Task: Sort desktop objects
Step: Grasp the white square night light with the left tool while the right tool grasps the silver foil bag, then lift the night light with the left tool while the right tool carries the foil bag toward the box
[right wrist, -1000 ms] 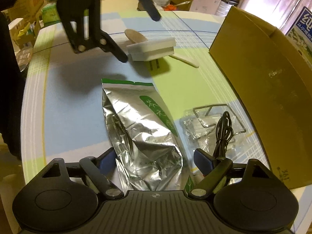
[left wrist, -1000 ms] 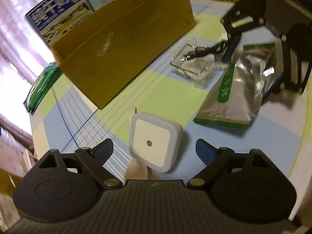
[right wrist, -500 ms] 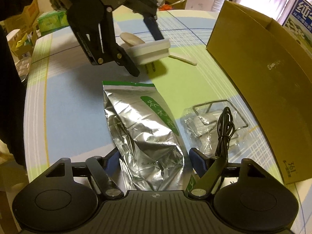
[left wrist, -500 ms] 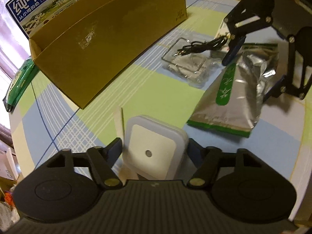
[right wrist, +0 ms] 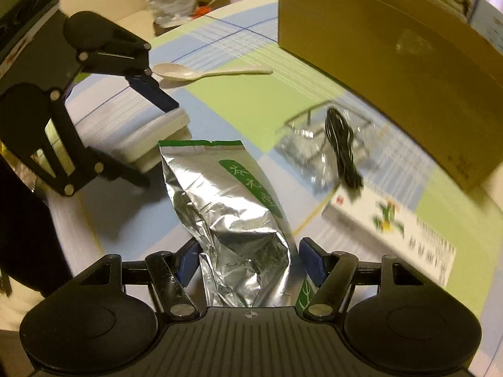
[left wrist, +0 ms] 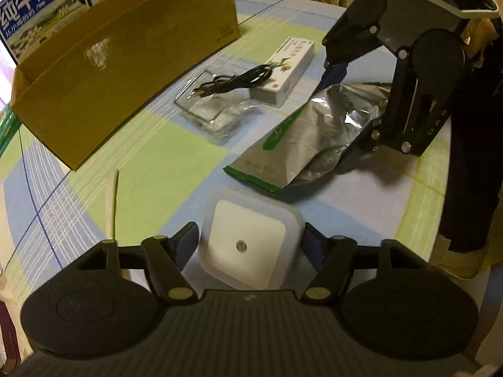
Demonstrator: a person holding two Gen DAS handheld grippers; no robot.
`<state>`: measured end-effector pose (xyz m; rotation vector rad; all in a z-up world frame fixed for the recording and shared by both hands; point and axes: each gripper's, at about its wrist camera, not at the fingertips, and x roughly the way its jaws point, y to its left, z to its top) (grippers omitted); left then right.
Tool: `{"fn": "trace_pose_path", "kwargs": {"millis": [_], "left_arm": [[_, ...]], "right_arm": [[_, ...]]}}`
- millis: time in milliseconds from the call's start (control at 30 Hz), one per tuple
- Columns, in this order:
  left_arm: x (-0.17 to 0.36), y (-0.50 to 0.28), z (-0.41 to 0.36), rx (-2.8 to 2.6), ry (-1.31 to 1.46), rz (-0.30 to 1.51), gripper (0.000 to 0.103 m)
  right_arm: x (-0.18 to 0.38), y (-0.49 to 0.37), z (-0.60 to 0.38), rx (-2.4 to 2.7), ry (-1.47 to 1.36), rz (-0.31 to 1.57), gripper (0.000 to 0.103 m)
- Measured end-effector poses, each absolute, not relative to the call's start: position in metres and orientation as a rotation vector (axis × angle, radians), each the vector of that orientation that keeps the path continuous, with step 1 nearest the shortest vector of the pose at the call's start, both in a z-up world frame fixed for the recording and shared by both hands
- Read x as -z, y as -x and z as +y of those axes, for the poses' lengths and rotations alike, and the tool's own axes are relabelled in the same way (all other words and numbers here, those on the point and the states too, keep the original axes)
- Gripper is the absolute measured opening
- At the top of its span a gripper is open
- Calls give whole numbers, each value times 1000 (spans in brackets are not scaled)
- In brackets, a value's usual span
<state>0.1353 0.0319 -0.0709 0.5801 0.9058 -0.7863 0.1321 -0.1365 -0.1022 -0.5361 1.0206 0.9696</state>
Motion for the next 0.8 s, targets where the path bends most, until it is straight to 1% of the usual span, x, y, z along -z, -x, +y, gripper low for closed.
{"fn": "trace_pose_path", "kwargs": {"millis": [33,67,133,300,433,467,500,600,700,800], "left_arm": [[70,-132,32,790,-574,895,77],[69,-133,34,797,-565,884,79],[69,-136,40,814,-534,882,79],[72,-145,48,891,-501,904,79],[77,-140,42,926,-519,907,74],[80,-140,38,923,-535,912,68],[82,-139,35,912,-552,923,65],[85,-140,34,849,-521,954,64],[82,-141,32,822,-428,981,62],[81,-139,26,783,-419,992,62]], "right_arm": [[102,-128,-139,-968,534,1018,65],[101,-125,-141,-968,533,1012,65],[102,-124,-144,-968,527,1003,66],[106,-122,-147,-1000,547,1005,74],[110,-122,-143,-1016,575,993,76],[111,-122,-142,-1016,582,988,77],[112,-123,-141,-1015,589,985,77],[115,-124,-139,-1004,609,977,82],[118,-124,-140,-991,605,994,83],[119,-124,-141,-980,580,1008,83]]}}
